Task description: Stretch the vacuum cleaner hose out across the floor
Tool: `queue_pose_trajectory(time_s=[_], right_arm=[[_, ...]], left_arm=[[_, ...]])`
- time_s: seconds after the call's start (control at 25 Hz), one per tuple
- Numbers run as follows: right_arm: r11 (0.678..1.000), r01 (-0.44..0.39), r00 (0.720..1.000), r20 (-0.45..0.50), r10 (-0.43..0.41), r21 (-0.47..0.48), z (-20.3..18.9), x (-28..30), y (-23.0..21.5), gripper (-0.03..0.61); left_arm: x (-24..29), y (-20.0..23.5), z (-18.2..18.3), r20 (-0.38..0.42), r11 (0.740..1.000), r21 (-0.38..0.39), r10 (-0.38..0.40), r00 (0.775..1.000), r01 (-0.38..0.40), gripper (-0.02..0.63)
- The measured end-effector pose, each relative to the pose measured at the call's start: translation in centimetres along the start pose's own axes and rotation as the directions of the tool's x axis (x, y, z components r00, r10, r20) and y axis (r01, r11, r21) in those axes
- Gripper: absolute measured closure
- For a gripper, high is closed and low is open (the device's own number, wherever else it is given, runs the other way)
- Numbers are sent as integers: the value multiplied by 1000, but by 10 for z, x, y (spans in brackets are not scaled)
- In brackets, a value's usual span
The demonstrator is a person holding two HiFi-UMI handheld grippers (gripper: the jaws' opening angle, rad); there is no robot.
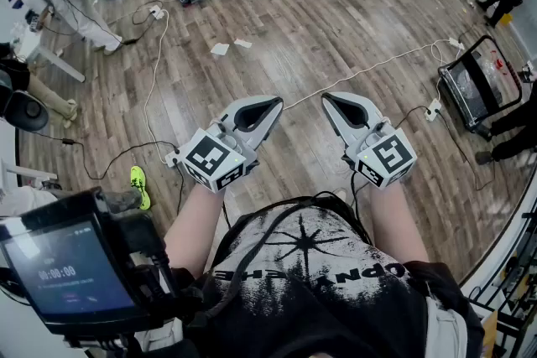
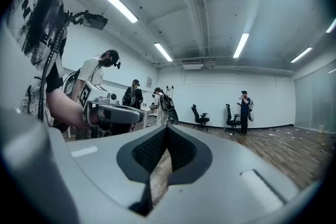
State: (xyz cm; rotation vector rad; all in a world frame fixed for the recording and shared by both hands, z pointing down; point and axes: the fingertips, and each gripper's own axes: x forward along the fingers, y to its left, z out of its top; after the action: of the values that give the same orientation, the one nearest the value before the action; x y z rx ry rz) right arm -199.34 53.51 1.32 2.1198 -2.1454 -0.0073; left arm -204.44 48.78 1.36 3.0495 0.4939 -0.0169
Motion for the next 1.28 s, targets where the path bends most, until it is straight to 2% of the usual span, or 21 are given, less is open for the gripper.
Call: queue_pose_trajectory(time_s=[0.32,0.6,1.0,1.28], right_arm=[[1000,3,1000,-1,-3,-6,1,5,10,574],[998,34,999,15,-35,58,9,6,-8,572],[998,60,998,-18,-60,19,1,10,-4,572],[997,82,995,-55,-82,-6,-17,9,-19,572]], left_arm=[[-8,3,3,8,1000,-1,-3,1000,3,613],[-4,5,5,-5,1000,-10,-1,1000,1,612],[-11,13,-5,1,1000,-25,-4,1000,4,612],[2,25,-27,-5,998,-70,1,1000,-1,612]])
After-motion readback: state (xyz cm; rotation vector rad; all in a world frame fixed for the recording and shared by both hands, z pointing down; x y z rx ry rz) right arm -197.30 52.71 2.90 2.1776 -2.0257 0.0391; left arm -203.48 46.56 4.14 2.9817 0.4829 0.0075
